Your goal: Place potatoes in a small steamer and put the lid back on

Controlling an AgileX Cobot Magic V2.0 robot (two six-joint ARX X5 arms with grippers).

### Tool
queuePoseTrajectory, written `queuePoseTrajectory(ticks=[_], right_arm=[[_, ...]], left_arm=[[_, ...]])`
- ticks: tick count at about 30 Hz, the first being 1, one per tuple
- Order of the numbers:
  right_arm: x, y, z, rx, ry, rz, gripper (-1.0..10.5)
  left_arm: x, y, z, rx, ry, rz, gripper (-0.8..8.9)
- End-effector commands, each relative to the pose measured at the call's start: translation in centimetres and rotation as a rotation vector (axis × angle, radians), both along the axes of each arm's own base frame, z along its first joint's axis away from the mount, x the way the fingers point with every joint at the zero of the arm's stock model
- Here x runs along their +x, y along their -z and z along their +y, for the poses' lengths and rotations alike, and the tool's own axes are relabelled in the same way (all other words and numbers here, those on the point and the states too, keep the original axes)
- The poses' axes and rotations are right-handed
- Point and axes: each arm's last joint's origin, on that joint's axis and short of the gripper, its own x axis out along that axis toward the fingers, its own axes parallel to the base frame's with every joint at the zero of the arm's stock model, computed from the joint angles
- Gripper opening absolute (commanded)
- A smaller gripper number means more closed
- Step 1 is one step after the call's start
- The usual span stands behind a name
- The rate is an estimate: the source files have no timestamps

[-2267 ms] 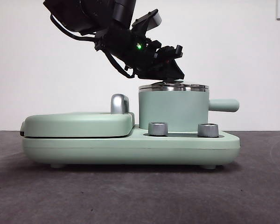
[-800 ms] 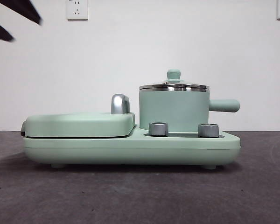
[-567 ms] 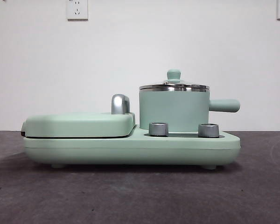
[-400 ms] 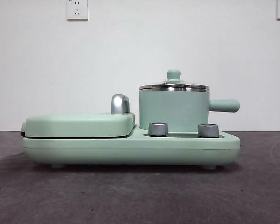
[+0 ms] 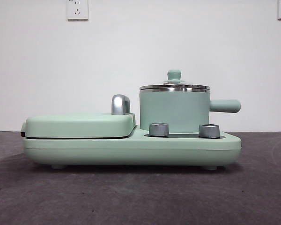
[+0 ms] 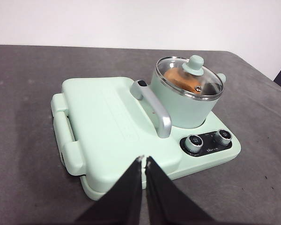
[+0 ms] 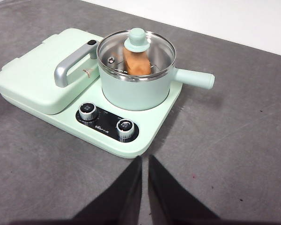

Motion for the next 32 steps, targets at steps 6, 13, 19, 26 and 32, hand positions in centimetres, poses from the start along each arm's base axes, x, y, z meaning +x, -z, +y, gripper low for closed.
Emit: queuePoseTrajectory(ticks=[6, 13, 19, 26, 32], right_arm=[[-0.1, -0.4, 0.0, 0.018, -0.003, -0.016, 0.1], [-0.1, -0.4, 0.0, 0.018, -0.003, -0.016, 0.1], [-0.1, -0.4, 0.0, 0.018, -0.003, -0.016, 0.1], [-0.1, -0.4, 0.0, 0.018, -0.003, -0.016, 0.1], [-0.1, -0.4, 0.0, 0.017, -0.003, -0.015, 0.1]], left_arm=[[0.0, -0.4, 0.0, -0.009, 0.002, -0.015, 0.06], [0.0, -0.2, 0.1, 0.088, 0.011, -0.076, 0.06], [1.7, 5.3, 0.7, 0.15, -0.122, -0.14, 0.06], [2.2, 13.1, 2.4, 0.113, -0.396, -0.209, 0.06], [2.3, 16.2, 3.0, 0.128, -0.527, -0.151, 0.07]])
